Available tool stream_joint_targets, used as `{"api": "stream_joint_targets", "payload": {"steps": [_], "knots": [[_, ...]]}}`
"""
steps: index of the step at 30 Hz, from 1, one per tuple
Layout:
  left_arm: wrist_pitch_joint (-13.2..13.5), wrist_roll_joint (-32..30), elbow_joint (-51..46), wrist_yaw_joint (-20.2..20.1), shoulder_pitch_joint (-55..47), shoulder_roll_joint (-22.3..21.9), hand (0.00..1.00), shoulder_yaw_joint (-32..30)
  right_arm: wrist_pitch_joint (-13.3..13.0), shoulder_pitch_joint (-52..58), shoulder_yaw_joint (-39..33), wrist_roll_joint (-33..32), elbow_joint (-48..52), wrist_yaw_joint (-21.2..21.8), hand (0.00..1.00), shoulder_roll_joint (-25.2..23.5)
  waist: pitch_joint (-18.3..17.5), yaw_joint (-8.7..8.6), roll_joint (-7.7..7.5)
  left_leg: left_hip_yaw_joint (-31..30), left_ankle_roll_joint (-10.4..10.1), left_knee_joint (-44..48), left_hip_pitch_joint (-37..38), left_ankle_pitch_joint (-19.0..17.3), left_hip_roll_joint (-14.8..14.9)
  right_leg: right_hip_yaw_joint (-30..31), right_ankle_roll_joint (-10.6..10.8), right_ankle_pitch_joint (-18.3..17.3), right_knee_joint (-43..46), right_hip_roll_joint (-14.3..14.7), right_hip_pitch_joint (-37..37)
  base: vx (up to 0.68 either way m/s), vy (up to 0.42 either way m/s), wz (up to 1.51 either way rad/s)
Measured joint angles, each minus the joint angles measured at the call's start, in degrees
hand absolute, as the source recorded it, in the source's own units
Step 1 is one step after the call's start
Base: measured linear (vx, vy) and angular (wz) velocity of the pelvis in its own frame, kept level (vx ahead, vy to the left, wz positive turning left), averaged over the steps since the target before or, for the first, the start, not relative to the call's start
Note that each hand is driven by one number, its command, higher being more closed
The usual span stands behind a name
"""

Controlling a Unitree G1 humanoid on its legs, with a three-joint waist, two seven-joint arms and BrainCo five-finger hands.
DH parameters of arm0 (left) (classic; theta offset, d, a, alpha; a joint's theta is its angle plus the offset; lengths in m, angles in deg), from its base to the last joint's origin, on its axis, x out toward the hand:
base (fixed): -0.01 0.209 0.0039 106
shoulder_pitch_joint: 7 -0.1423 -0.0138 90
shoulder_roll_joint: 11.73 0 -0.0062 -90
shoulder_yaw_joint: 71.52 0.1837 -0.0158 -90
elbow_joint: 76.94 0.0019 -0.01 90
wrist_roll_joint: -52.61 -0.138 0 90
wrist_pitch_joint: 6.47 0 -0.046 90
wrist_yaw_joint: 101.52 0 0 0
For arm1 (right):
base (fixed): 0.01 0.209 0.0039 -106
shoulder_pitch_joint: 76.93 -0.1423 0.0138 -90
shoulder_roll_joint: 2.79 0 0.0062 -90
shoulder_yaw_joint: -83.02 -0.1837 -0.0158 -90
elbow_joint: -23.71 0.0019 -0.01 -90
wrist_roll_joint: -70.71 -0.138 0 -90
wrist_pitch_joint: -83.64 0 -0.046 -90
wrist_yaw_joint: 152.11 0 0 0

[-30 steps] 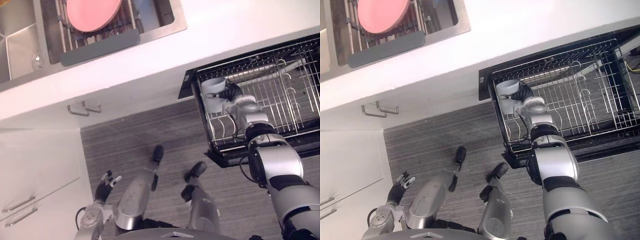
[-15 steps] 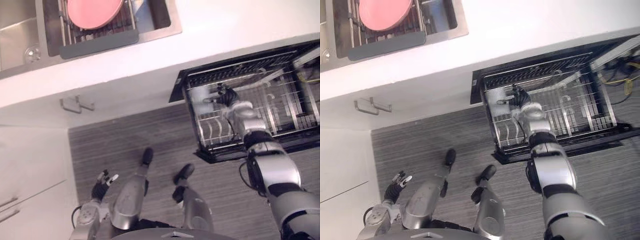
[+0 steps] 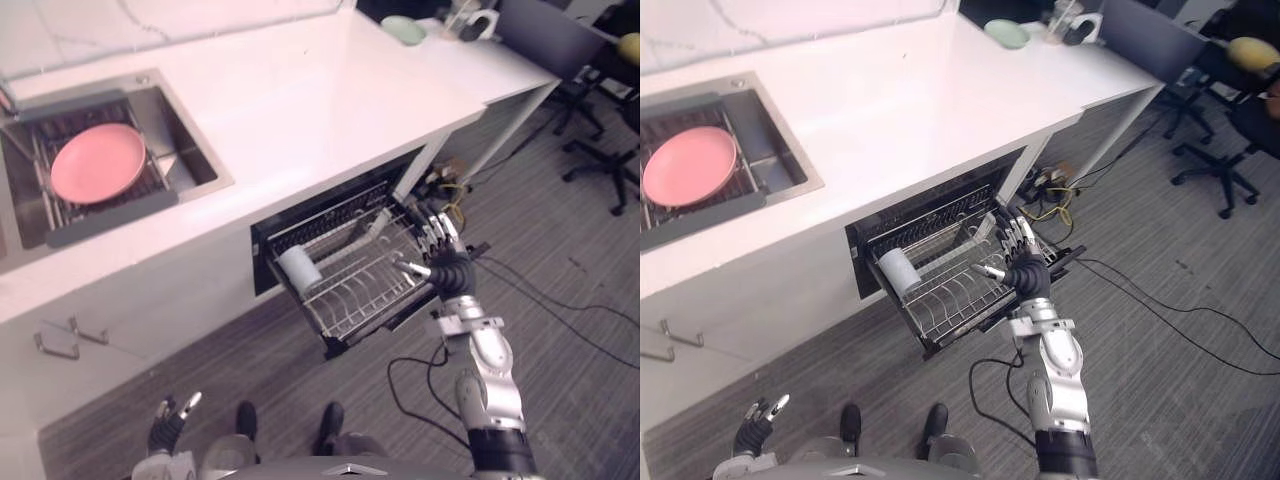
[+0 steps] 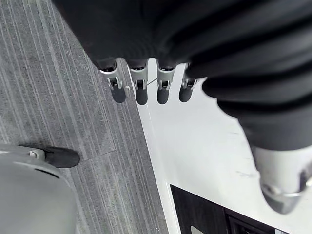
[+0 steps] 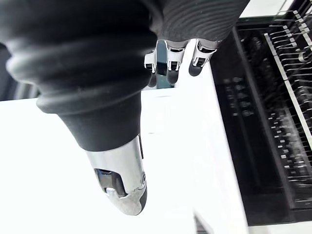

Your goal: Walk over to the sink, pick up the cup, carry it to the dishwasher, place the cup inside the dishwasher, then close the dishwasher door

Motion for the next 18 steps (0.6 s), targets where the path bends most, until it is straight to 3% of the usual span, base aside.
{"api": "stream_joint_targets", "payload": {"steps": [3, 7, 11, 16, 18], "knots": [[0.5, -0.8, 1.1, 1.7, -0.7, -0.4, 0.00, -0.8, -0.8, 3.2, 0.1, -2.4, 2.7, 2.4, 0.00, -3.0, -0.9, -1.14, 0.23, 1.1, 0.1, 0.0, 2.9, -0.5, -0.1, 1.0, 0.4, 0.6, -0.5, 0.4, 2.7, 0.06, 0.013, -0.15], [0.6, -2.5, 1.7, 3.1, -1.4, -1.0, 0.00, -0.8, -0.6, 4.7, -0.1, -6.7, 2.9, 3.6, 0.00, -4.3, -2.5, -1.30, 1.72, 3.0, 0.3, 0.0, 4.9, -1.6, -0.2, 3.0, 0.8, 1.0, -1.9, 0.6, 4.2, 0.03, 0.015, -0.22], [0.8, -4.2, 2.6, 3.3, -1.5, -1.2, 0.00, -0.7, -0.7, 5.3, -0.7, -7.2, 4.0, 4.4, 0.00, -5.0, -3.0, -1.87, 2.08, 3.5, 0.2, 0.0, 5.5, -2.1, -0.2, 3.8, 0.9, 1.2, -2.6, 0.8, 4.6, 0.01, -0.004, -0.14], [0.8, -6.3, 4.3, 3.8, -1.7, -2.4, 0.00, -0.2, -0.7, 5.3, -2.4, -7.3, 4.3, 4.4, 0.00, -4.9, -3.7, -1.96, 4.66, 4.5, 0.3, 0.1, 6.9, -3.1, -0.2, 5.0, 1.0, 1.1, -2.9, 0.9, 5.6, 0.01, -0.008, -0.12], [0.8, -6.3, 4.4, 3.9, -1.7, -2.5, 0.00, -0.2, -0.7, 5.3, -2.4, -7.6, 4.3, 4.4, 0.00, -4.8, -3.9, -2.12, 4.94, 4.5, 0.3, 0.1, 7.0, -3.2, -0.2, 5.0, 1.1, 1.1, -2.9, 0.9, 5.6, 0.00, -0.005, -0.02]]}}
